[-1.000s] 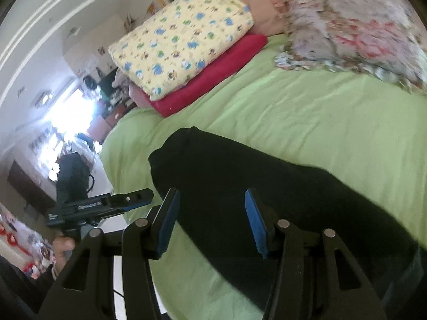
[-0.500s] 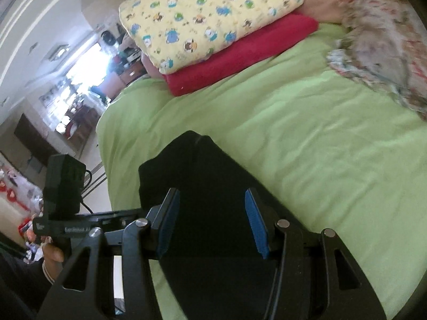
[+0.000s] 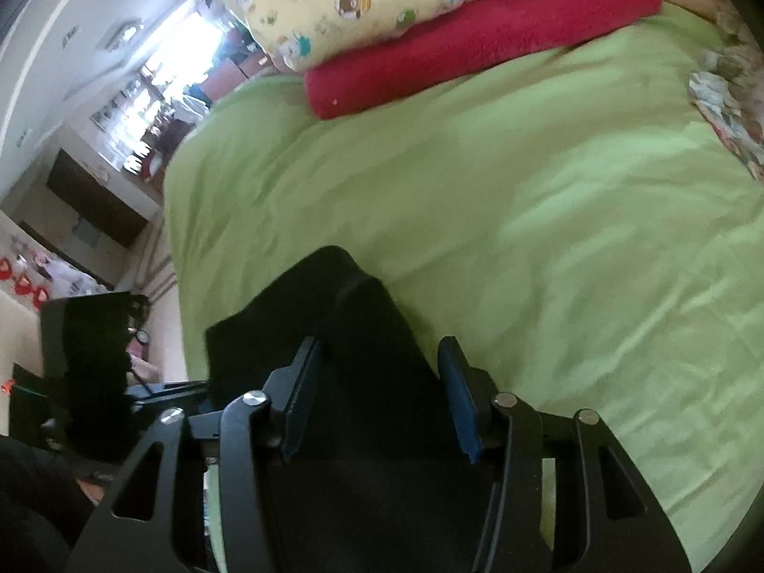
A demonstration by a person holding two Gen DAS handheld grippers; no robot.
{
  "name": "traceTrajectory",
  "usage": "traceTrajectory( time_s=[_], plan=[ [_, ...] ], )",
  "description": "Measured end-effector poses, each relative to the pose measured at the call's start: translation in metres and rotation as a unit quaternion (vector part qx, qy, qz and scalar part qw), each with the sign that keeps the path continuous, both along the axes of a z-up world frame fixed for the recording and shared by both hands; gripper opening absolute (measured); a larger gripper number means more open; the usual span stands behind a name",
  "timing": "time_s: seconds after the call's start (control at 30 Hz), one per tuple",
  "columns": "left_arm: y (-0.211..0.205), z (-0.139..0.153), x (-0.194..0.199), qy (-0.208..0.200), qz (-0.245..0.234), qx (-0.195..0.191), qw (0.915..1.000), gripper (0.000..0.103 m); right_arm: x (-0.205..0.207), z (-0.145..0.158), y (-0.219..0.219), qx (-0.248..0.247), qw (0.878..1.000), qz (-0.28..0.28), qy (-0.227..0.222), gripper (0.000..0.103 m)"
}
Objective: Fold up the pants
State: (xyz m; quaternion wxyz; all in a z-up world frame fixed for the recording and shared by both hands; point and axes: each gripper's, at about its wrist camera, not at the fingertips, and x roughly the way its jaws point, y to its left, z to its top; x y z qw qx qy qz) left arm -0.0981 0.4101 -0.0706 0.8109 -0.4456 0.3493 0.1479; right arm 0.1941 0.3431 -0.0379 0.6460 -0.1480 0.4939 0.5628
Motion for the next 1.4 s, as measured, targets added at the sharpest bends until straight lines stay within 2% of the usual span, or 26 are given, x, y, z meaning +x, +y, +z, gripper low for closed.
traceTrajectory(
  time_s=[0.03,0.13,0.17,0.3,0.57,0.67,0.93,1.1,1.4],
  plan=[
    [0.001,0.000,0.001,0.002,0.003,0.005,1.0000,0.031,0.000,-0.002,0.001,0.001,1.000,-0.002,0.003,0.040],
    [0.000,0.000,0.003,-0.002,-0.001,0.010,0.9999,0.021,0.000,-0.004,-0.001,0.007,1.000,-0.004,0.005,0.028],
    [-0.001,0.001,0.004,-0.002,-0.003,0.012,0.9999,0.016,-0.002,-0.002,-0.004,0.010,1.000,-0.005,0.002,0.026],
    [-0.012,0.020,0.010,-0.005,-0.008,0.043,0.9990,0.013,-0.007,0.008,-0.017,0.029,1.000,-0.010,-0.006,0.019],
    [-0.051,0.081,0.024,-0.055,-0.045,0.087,0.9936,0.012,-0.011,0.059,-0.079,0.110,0.992,-0.059,-0.005,0.017],
    [-0.078,0.105,0.034,-0.077,-0.076,0.108,0.9882,0.012,-0.011,0.072,-0.108,0.133,0.988,-0.081,-0.005,0.017],
    [-0.151,0.144,0.059,-0.107,-0.149,0.137,0.9735,0.012,-0.019,0.099,-0.193,0.200,0.968,-0.151,-0.009,0.017],
    [-0.197,0.152,0.072,-0.113,-0.192,0.148,0.9635,0.012,-0.027,0.101,-0.252,0.232,0.953,-0.192,-0.007,0.017],
    [-0.277,0.139,0.086,-0.099,-0.267,0.179,0.9419,0.012,-0.040,0.081,-0.333,0.262,0.930,-0.256,-0.001,0.017]
  ],
)
